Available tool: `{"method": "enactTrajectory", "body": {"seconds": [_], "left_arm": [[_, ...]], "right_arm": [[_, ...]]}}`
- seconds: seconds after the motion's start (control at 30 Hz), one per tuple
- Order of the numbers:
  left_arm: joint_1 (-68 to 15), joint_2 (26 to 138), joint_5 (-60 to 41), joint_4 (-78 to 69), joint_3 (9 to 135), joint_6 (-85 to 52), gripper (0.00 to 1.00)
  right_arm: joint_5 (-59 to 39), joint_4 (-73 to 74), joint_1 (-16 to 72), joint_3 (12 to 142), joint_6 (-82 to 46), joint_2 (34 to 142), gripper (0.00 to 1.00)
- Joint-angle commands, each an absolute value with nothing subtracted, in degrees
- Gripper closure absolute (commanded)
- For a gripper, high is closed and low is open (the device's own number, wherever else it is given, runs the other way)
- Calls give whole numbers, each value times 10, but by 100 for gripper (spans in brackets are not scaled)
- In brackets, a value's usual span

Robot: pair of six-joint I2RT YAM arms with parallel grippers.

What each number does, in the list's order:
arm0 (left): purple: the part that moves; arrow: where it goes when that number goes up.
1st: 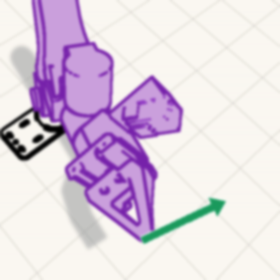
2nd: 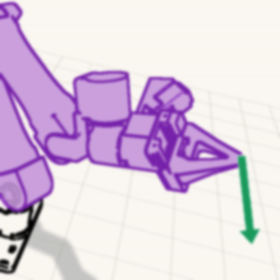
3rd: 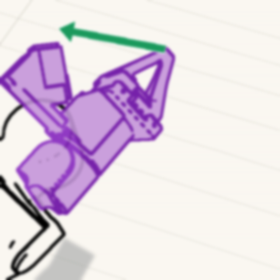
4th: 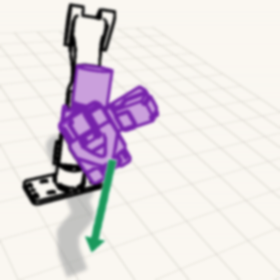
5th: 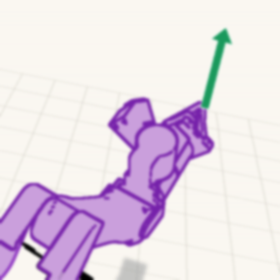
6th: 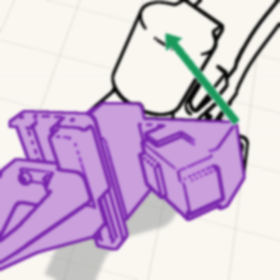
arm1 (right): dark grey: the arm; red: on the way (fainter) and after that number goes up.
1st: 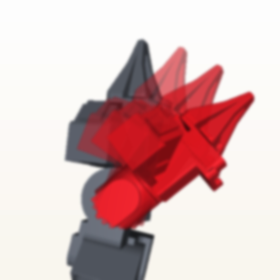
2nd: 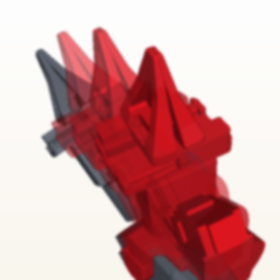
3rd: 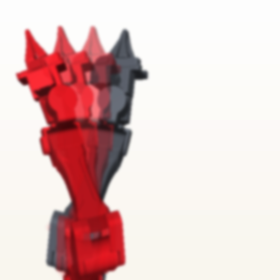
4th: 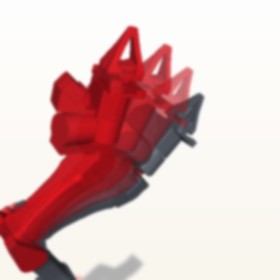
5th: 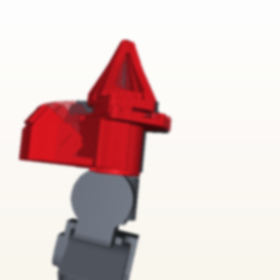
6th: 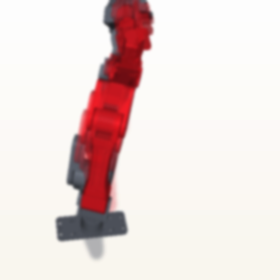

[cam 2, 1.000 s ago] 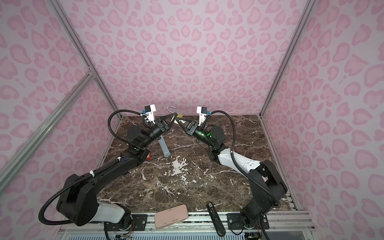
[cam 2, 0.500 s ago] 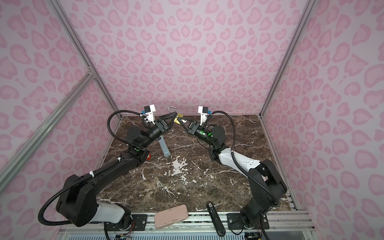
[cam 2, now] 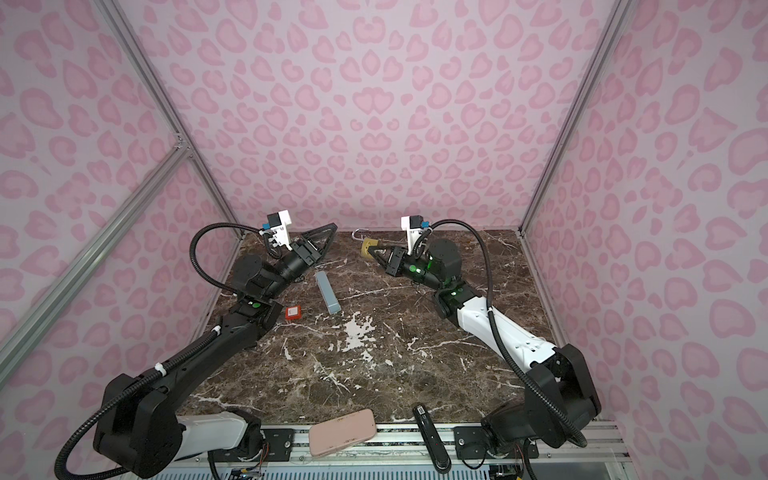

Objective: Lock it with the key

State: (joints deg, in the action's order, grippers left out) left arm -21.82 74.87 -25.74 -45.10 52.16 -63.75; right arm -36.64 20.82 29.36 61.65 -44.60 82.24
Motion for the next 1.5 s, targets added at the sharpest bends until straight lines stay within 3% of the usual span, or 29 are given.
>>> {"method": "enactTrajectory", "body": {"seconds": [0.0,0.63,1.3,1.4,1.47], "left_arm": [[-217,763,-296,-449,540,-635,22],[-233,835,-366,-452,577,-664,23],[-237,837,-366,-452,561,-661,23],[-238,834,-371,-453,562,-662,27],[-238,831,-369,-452,560,-661,34]], "right_arm": [[-408,93,294,629,-357,823,100],[-462,178,294,655,-415,837,100],[-485,181,280,667,-429,819,100],[-479,217,276,654,-452,822,100],[-479,255,270,644,-478,826,100]]}}
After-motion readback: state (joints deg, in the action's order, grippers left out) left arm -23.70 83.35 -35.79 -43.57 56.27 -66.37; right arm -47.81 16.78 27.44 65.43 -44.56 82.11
